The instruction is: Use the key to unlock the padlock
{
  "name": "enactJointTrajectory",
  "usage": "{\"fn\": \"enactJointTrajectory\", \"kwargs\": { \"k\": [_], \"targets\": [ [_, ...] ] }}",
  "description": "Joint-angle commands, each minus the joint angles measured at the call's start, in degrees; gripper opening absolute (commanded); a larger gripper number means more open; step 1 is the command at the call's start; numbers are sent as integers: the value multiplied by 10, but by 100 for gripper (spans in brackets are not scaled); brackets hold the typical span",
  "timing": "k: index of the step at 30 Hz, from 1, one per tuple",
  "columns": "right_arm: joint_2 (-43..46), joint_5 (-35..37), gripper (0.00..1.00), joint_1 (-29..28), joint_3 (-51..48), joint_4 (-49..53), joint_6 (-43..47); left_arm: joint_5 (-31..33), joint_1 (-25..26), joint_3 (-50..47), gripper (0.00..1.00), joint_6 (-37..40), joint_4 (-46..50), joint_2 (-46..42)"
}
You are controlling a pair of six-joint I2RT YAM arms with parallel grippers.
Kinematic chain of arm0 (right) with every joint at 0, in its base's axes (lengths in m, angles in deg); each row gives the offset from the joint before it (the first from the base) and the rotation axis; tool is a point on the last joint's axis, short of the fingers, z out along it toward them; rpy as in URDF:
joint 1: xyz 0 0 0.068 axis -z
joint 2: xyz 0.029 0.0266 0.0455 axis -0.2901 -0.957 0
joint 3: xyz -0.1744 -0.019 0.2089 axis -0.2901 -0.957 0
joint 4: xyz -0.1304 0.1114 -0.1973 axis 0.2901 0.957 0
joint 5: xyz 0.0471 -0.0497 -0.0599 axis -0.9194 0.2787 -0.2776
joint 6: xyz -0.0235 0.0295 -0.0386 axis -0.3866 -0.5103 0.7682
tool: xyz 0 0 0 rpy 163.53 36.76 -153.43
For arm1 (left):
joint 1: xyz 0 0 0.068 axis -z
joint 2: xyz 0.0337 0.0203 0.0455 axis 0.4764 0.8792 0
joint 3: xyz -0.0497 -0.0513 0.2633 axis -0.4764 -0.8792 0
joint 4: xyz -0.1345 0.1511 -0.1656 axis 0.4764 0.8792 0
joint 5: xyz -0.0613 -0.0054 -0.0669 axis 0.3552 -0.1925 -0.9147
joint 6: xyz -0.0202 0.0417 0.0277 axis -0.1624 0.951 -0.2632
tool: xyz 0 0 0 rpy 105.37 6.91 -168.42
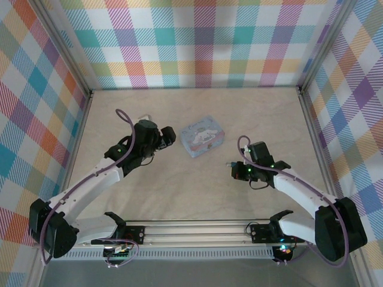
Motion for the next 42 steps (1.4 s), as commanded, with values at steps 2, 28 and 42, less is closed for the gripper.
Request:
{"fn": "enactJointTrajectory", "kwargs": {
  "k": [2,28,42],
  "targets": [
    [12,63,10,-2,40,20,46,52,-15,-11,92,22,32,-38],
    [74,228,97,88,15,-118,172,285,-120,-104,100,160,33,-158],
    [49,254,100,154,-48,-240,192,274,-159,-149,100,156,-12,-138]
  ]
}}
